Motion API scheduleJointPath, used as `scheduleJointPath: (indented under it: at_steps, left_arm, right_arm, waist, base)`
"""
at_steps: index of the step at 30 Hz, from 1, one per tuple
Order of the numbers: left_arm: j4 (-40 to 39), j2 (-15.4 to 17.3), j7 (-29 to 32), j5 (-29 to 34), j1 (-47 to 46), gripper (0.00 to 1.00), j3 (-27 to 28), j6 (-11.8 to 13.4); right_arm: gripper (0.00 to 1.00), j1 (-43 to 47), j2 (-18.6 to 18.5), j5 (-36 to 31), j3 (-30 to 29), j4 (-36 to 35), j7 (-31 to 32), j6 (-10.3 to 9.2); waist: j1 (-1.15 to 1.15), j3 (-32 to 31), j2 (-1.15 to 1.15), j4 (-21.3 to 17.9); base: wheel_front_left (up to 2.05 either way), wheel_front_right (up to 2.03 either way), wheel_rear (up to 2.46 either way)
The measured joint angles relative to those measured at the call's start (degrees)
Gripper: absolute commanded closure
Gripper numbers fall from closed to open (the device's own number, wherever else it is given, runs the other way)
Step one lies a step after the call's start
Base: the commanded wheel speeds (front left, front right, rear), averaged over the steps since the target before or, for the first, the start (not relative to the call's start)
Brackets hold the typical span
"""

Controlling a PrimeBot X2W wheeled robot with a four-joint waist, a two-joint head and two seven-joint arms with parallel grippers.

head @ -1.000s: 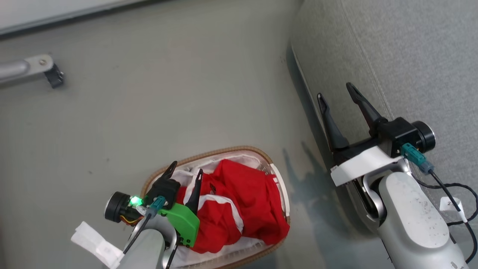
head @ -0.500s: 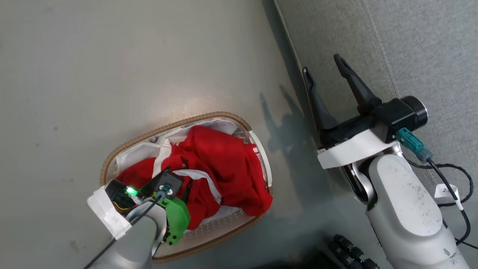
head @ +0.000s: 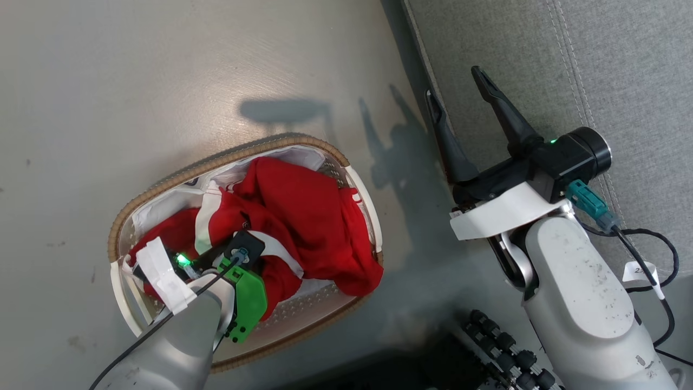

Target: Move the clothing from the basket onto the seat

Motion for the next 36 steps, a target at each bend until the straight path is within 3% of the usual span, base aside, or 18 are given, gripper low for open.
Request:
scheduleJointPath:
  at_steps: [1, 2, 12, 19, 25, 36]
  left_arm:
    - [0.05, -0.01, 0.33, -0.93, -0.05, 0.02, -0.33, 0.00]
    - [0.16, -0.04, 0.43, -1.97, -0.04, 1.00, -0.99, 0.00]
    - [-0.35, -0.30, -2.92, -9.72, 4.20, 1.00, -5.19, 0.00]
    - [-3.08, -0.53, -4.45, -14.69, 8.66, 1.00, -4.42, 0.00]
    - [-14.11, 0.45, -4.60, -16.01, 13.93, 1.00, -0.94, 0.96]
    - [-39.44, 2.25, -4.67, -10.91, 25.65, 1.00, 9.43, 2.93]
  right_arm:
    - [0.00, 0.00, 0.03, 0.00, 0.08, 0.20, 0.00, 0.00]
    - [0.00, 0.01, 0.05, 0.00, 0.14, 0.46, 0.00, 0.00]
    - [0.00, 0.65, -0.15, 0.09, 0.92, 3.14, 0.00, 0.00]
    - [0.00, 3.84, -0.69, 0.73, 1.48, 5.25, 0.00, 0.00]
    - [0.00, 7.38, -1.53, 1.29, 1.21, 6.94, 0.00, 0.00]
    - [0.00, 14.06, -2.53, 1.72, 1.02, 9.01, 0.00, 0.00]
  waist:
    - [0.00, -0.06, 0.00, 0.00]
    - [0.00, -0.24, 0.00, 0.00]
    - [0.00, -5.99, 0.00, 0.67]
    - [-0.01, -13.04, 0.00, 1.77]
    - [-0.01, -19.83, 0.00, 3.27]
    - [-0.01, -32.05, 0.00, 7.07]
  base:
    - [0.00, 0.00, 0.00]
    - [0.00, 0.00, 0.00]
    - [0.00, 0.00, 0.00]
    - [0.00, 0.00, 0.00]
    - [0.00, 0.00, 0.00]
    - [0.00, 0.00, 0.00]
